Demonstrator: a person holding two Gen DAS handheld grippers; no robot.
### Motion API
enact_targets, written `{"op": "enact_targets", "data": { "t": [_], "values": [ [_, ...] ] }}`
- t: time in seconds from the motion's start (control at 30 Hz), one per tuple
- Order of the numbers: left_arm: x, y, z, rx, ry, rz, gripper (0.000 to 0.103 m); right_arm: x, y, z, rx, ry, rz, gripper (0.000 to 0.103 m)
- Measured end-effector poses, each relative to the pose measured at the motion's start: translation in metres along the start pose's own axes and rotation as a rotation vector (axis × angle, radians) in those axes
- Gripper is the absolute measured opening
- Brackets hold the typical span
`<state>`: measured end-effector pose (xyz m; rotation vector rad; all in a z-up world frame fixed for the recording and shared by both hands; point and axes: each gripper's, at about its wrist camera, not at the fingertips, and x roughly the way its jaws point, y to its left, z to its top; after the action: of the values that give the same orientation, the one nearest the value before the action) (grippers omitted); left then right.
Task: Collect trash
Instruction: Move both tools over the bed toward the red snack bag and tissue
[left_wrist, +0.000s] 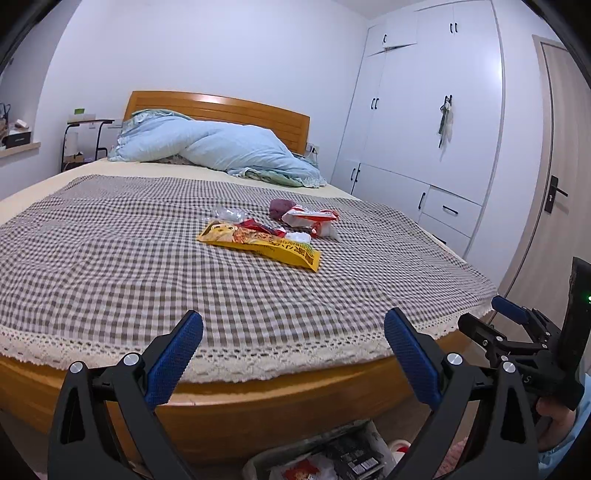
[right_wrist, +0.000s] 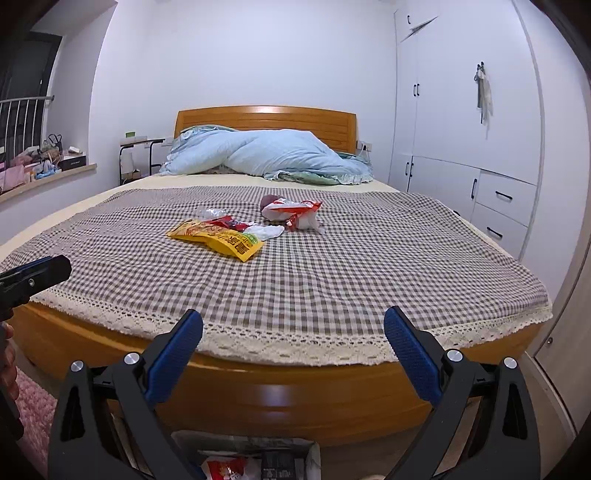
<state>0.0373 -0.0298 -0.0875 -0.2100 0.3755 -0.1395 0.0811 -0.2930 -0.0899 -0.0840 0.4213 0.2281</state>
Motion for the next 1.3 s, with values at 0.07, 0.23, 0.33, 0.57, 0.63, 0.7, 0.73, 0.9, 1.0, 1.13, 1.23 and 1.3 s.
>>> {"op": "enact_targets", "data": {
  "t": [0.07, 0.23, 0.33, 0.57, 0.63, 0.7, 0.73, 0.9, 1.0, 1.13, 1.23, 1.3],
  "values": [
    [0.004, -0.001, 0.003, 0.003, -0.006, -0.003, 0.095, 0.004, -0.002, 0.002, 0.009, -0.003, 0.002, 0.094],
    [0.017, -0.003, 0.014, 0.022, -0.028, -0.021, 0.095, 0.014, -0.003, 0.009, 0.007, -0.042, -0.009, 0.094],
    [0.025, -0.006, 0.022, 0.034, -0.053, -0.031, 0.095, 0.021, -0.006, 0.015, 0.024, -0.062, 0.003, 0.094],
    [0.046, -0.006, 0.039, 0.057, -0.084, -0.042, 0.095, 0.047, -0.016, 0.030, 0.047, -0.082, -0.002, 0.094],
    [0.051, -0.004, 0.041, 0.051, -0.086, -0.045, 0.095, 0.052, -0.019, 0.035, 0.054, -0.095, -0.004, 0.094],
    [0.056, -0.001, 0.041, 0.045, -0.090, -0.041, 0.095, 0.056, -0.023, 0.037, 0.057, -0.117, -0.009, 0.094],
    [0.058, 0.001, 0.041, 0.044, -0.089, -0.037, 0.095, 0.058, -0.024, 0.038, 0.059, -0.122, -0.016, 0.094],
    [0.075, 0.011, 0.043, 0.026, -0.067, -0.025, 0.095, 0.071, -0.031, 0.041, 0.076, -0.126, -0.036, 0.094],
    [0.082, 0.016, 0.047, 0.013, -0.070, -0.019, 0.095, 0.078, -0.034, 0.045, 0.076, -0.141, -0.047, 0.094],
    [0.091, 0.019, 0.054, 0.013, -0.071, -0.008, 0.095, 0.089, -0.035, 0.054, 0.065, -0.147, -0.054, 0.094],
    [0.095, 0.021, 0.059, 0.013, -0.068, -0.012, 0.095, 0.094, -0.035, 0.064, 0.078, -0.152, -0.032, 0.094],
    [0.094, 0.023, 0.061, 0.007, -0.076, -0.016, 0.095, 0.097, -0.034, 0.071, 0.081, -0.152, -0.027, 0.094]
  ]
}}
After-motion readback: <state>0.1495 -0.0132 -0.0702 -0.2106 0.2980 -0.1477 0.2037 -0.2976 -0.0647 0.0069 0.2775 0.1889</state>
